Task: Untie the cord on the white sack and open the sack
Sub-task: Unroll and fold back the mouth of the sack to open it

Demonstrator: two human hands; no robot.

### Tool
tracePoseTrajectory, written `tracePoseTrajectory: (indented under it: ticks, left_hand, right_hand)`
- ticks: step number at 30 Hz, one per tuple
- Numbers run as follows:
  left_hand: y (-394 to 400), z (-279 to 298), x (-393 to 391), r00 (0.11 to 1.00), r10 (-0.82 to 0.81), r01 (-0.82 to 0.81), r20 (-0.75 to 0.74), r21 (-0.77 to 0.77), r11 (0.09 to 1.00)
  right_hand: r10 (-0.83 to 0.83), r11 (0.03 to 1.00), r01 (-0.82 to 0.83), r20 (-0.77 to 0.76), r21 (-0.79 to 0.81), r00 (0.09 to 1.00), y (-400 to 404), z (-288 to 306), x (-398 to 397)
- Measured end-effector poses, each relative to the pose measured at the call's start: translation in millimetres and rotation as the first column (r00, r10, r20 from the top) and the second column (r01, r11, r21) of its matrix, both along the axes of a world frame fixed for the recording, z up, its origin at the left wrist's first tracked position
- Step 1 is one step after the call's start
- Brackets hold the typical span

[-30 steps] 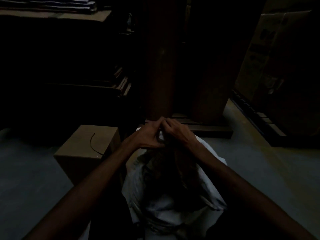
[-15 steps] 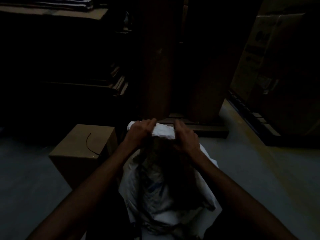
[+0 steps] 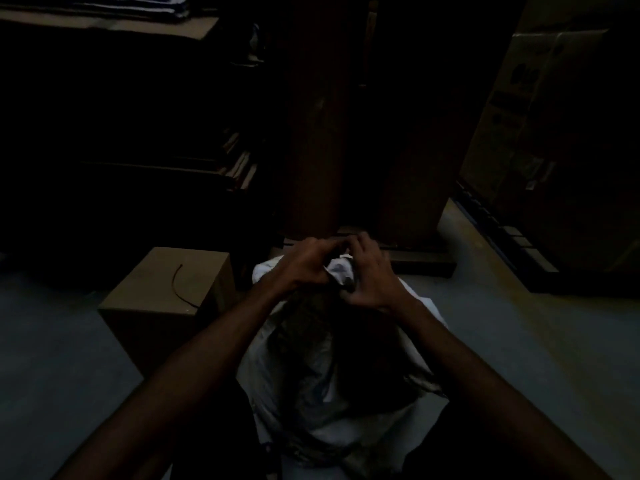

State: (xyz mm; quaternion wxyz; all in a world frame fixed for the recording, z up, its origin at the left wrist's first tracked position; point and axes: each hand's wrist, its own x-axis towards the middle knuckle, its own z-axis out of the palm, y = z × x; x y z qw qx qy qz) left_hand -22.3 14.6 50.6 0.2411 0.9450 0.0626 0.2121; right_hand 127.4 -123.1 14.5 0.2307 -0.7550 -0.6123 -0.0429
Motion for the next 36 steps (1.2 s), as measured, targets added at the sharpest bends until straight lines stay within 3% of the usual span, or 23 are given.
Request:
tracePoseTrajectory:
  ticks: [2,3,5,7,9,11,14,16,18,19,21,23,24,26,28,30,32,33,36]
  left_hand:
    - [-1.5,-7.5,-1.6,0.992,0.120,-0.120,0.040,0.011,0.993]
    - [1.0,-14.5,-2.1,0.984,0.174,-0.169,0.038,-0.114,0.979]
    - [-6.2,-18.7,-4.8,0.967,0.256,-0.244,-0.016,-0.358,0.901]
    - [-8.4,-24.7,-5.9,0.980,0.193,-0.194,-0.045,-0.407,0.892]
    - [-7.6,-21.6,-11.8,0.984,0.119,-0.150,-0.135,-0.242,0.959]
    - [-7.3,-19.4,-10.9,0.983,0.114,-0.127,-0.147,-0.085,0.988]
    - [-10.9,-12.7,-5.7,0.981,0.066,-0.109,-0.184,-0.231,0.967]
    - [-15.4,-9.8,1.3,0.963,0.025,-0.069,-0.270,-0.156,0.985]
    - [-21.7,-7.0,4.8,0.965,0.020,-0.047,-0.263,-0.098,0.994]
    - [-23.2,-7.4,5.6,0.976,0.003,-0.023,-0.219,-0.090,0.996]
    - [-21.2,-12.0,6.5,0.990,0.008,-0.007,-0.142,0.003,1.000]
    - [-13.6,-14.3,3.3,0.993,0.042,-0.031,-0.112,0.099,0.995]
    - [-10.6,-18.0,0.1,0.994,0.062,-0.050,-0.090,0.130,0.990]
    - [-10.8,-28.6,-5.4,0.995,0.094,-0.091,-0.018,0.156,0.984]
    - [-17.9,-34.9,-10.7,0.990,0.139,-0.139,0.000,0.064,0.988]
    - [-20.5,-39.6,-11.5,0.986,0.167,-0.165,-0.024,0.073,0.984]
    - [-16.1,-41.1,-11.0,0.971,0.216,-0.198,-0.100,0.165,0.966]
    - [-16.9,-37.2,-10.2,0.963,0.215,-0.200,-0.165,0.103,0.974]
    - [-29.2,-27.4,-0.7,0.958,0.132,-0.212,-0.256,-0.317,0.924]
  right_hand:
    - [0.005,1.000,-0.007,-0.300,-0.005,0.954,-5.4,5.7,-0.4]
    - [0.020,0.999,-0.034,-0.359,-0.033,0.933,-7.1,5.6,4.0]
    - [0.036,0.998,-0.050,-0.345,-0.032,0.938,-10.8,4.4,8.9]
    - [0.045,0.999,-0.033,-0.334,0.042,0.942,-11.3,4.6,5.3]
    - [0.054,0.994,-0.027,-0.251,0.108,0.967,-9.5,9.7,-1.3]
    - [0.004,0.993,0.005,-0.072,0.119,0.997,-6.5,7.1,-4.9]
    - [0.078,0.993,-0.094,0.192,0.073,0.978,-0.6,3.1,-8.8]
    - [0.160,0.987,-0.148,0.235,-0.069,0.959,-4.9,8.7,-14.1]
    - [0.181,0.977,-0.152,0.204,-0.146,0.962,-13.2,10.1,-12.6]
    - [0.166,0.985,-0.152,0.204,-0.084,0.965,-17.3,8.2,-11.2]
    - [0.057,0.998,-0.052,0.241,-0.027,0.969,-24.8,4.9,-4.9]
    - [-0.075,0.989,0.101,0.223,-0.107,0.972,-30.6,0.6,5.2]
    - [-0.096,0.982,0.116,0.135,-0.147,0.986,-32.2,-4.5,10.3]
    - [-0.016,0.999,0.009,-0.160,-0.046,0.987,-37.0,-10.2,14.7]
    - [0.003,0.999,0.004,-0.202,0.032,0.979,-37.2,-14.4,12.3]
    - [-0.116,0.992,0.119,0.053,-0.047,0.992,-32.0,-21.5,8.6]
    - [-0.171,0.985,0.166,0.292,0.042,0.941,-29.6,-23.9,4.9]
    - [-0.182,0.981,0.142,0.364,0.133,0.914,-30.3,-20.1,3.7]
    - [-0.199,0.940,-0.008,0.568,0.341,0.799,-33.4,-16.5,3.0]
